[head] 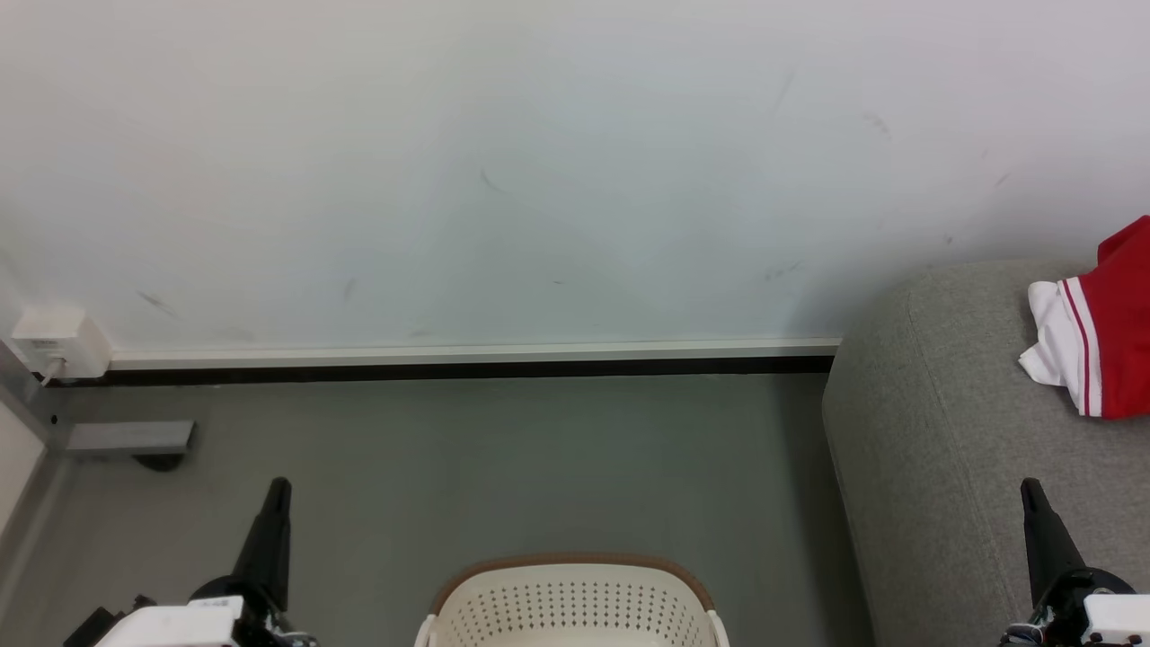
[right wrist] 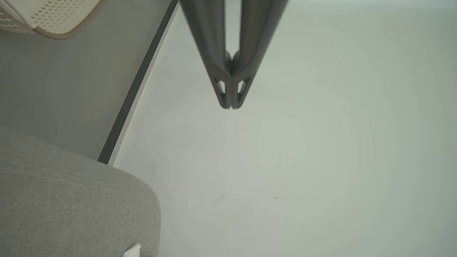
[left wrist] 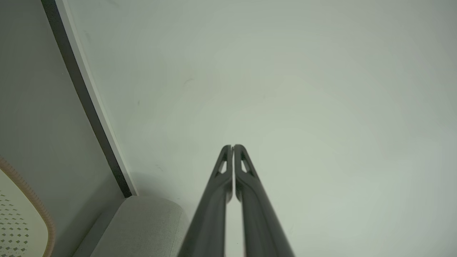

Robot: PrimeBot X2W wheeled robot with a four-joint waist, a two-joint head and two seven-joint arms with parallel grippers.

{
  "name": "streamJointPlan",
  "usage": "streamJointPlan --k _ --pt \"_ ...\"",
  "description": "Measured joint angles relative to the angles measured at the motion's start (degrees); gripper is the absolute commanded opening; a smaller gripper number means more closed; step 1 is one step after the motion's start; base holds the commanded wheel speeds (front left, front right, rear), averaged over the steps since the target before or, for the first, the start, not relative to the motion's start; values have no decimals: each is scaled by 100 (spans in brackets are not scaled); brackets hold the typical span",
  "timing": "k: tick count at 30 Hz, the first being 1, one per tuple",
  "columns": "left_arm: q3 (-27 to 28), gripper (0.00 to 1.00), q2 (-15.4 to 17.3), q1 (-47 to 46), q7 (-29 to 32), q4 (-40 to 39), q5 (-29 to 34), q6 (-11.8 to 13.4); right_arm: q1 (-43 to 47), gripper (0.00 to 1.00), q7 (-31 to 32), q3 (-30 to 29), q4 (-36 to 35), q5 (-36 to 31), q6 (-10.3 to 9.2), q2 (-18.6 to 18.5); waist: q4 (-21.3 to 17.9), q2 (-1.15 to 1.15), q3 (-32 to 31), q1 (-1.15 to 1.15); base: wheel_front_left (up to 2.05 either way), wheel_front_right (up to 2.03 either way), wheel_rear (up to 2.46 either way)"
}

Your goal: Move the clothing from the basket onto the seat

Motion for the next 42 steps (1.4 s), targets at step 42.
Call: streamJointPlan --k 42 --pt "0 0 0 -1 0 0 -1 0 -1 0 0 1 -1 1 0 0 0 0 0 0 0 0 0"
